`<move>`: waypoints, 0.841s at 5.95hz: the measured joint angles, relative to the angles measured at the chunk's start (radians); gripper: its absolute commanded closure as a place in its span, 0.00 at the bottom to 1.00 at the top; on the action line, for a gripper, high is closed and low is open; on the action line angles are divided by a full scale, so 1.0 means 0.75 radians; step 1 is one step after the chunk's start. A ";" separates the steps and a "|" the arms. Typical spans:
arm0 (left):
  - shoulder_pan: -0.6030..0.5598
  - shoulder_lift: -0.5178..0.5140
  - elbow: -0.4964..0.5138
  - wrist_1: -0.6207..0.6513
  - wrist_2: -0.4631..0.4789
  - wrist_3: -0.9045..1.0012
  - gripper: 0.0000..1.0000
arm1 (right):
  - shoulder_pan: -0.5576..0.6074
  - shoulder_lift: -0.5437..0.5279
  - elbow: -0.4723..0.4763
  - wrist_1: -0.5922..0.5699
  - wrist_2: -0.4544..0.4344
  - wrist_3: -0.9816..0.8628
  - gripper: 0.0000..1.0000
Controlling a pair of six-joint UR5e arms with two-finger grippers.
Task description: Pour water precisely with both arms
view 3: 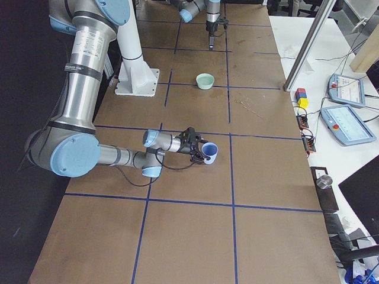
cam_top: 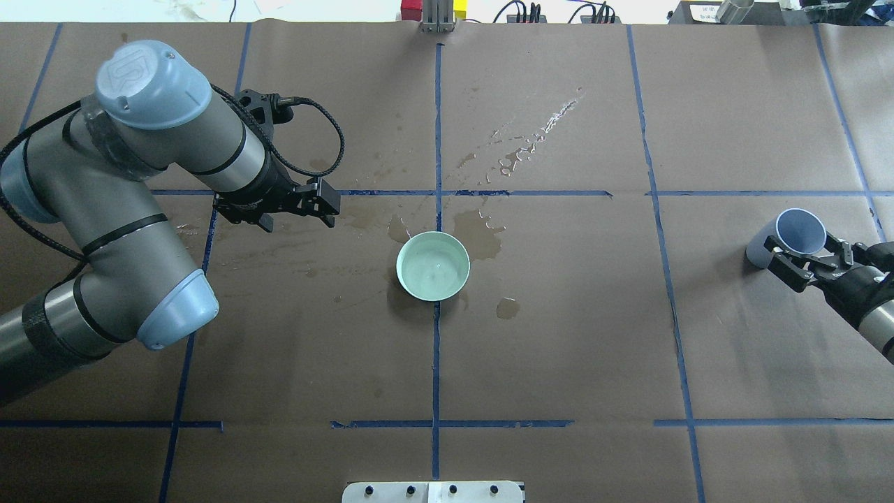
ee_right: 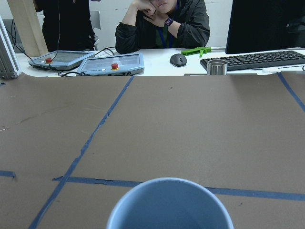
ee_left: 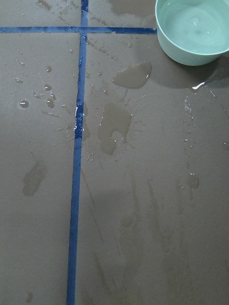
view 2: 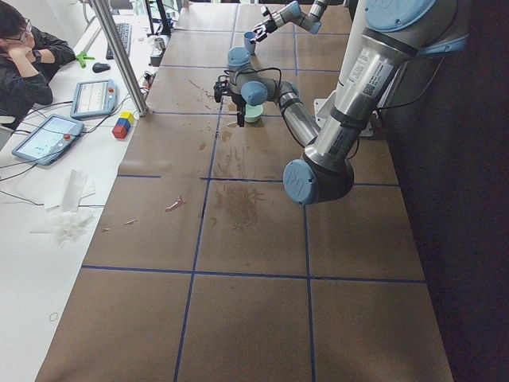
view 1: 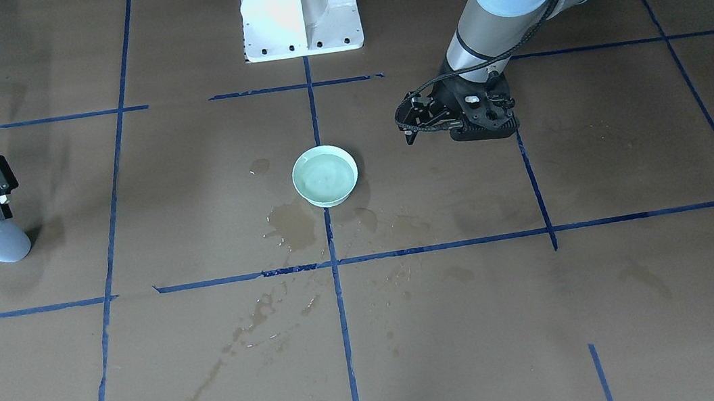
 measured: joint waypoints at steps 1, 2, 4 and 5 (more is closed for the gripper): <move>0.000 0.000 -0.001 0.000 0.000 -0.001 0.00 | 0.002 -0.047 0.047 0.012 0.001 -0.007 0.00; 0.002 -0.001 -0.001 -0.001 0.000 -0.013 0.00 | 0.020 -0.083 0.096 0.011 0.026 -0.016 0.00; 0.034 -0.006 -0.003 -0.001 0.009 -0.082 0.00 | 0.353 -0.075 0.142 -0.053 0.468 -0.069 0.00; 0.050 -0.015 -0.002 -0.001 0.020 -0.109 0.00 | 0.657 -0.023 0.151 -0.156 0.843 -0.165 0.00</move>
